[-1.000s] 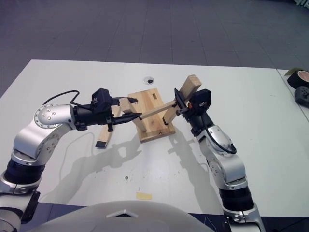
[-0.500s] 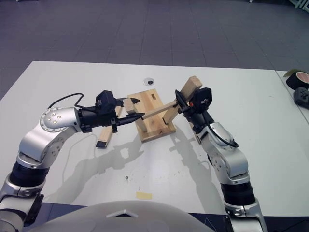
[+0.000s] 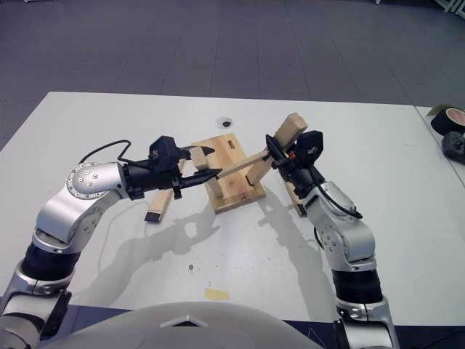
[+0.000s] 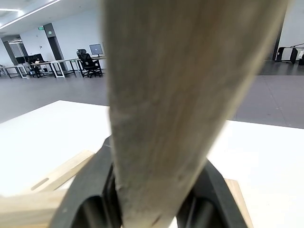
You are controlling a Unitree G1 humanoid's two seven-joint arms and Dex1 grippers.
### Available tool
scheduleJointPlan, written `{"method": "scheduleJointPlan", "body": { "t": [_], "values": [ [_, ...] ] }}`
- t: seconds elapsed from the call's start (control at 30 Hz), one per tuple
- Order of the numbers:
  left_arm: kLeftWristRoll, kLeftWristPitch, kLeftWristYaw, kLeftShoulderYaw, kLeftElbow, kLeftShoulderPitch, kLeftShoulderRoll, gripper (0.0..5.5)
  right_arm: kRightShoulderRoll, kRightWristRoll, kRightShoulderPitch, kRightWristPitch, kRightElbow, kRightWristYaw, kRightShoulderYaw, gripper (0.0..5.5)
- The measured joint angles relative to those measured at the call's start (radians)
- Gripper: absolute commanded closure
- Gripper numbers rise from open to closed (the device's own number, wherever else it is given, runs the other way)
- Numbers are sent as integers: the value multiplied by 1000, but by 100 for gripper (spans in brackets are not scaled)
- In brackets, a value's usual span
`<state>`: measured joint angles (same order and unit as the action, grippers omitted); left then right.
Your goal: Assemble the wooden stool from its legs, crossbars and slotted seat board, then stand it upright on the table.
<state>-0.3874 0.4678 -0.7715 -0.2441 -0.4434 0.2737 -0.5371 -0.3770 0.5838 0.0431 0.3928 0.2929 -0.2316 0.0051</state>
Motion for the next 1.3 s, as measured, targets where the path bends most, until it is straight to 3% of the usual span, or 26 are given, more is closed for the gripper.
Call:
{"method": "scheduleJointPlan", "body": {
  "t": [0.53, 0.63, 0.67, 0.8, 0.93, 1.13, 1.23, 1.3],
  "values": [
    [0, -3, 1, -2, -21, 2, 15, 347, 124, 188, -45, 45, 7, -57, -160, 153],
    [0, -3, 6, -4, -27, 1, 18, 347, 161, 317, -43, 68, 45, -70, -206, 99],
    [0, -3, 7, -4, -28, 1, 19, 309, 175, 391, -37, 80, 57, -65, -232, 83],
    [1, 37, 12, -24, -1, -20, 21, 244, 185, 636, 61, 100, 94, 17, -341, 17],
    [-9, 48, 28, 11, 1, -16, 30, 180, 146, 697, 142, 97, 85, 80, -402, 10],
    [3, 45, 63, 49, 41, 9, 50, 72, 110, 536, 164, 57, -12, 142, -420, 10],
    [14, 39, 77, 61, 47, 14, 51, 15, 97, 389, 139, 41, -68, 155, -374, 10],
    [38, 22, 99, 65, 63, 20, 58, 12, 97, 298, 85, 39, -71, 134, -309, 10]
  ]
}}
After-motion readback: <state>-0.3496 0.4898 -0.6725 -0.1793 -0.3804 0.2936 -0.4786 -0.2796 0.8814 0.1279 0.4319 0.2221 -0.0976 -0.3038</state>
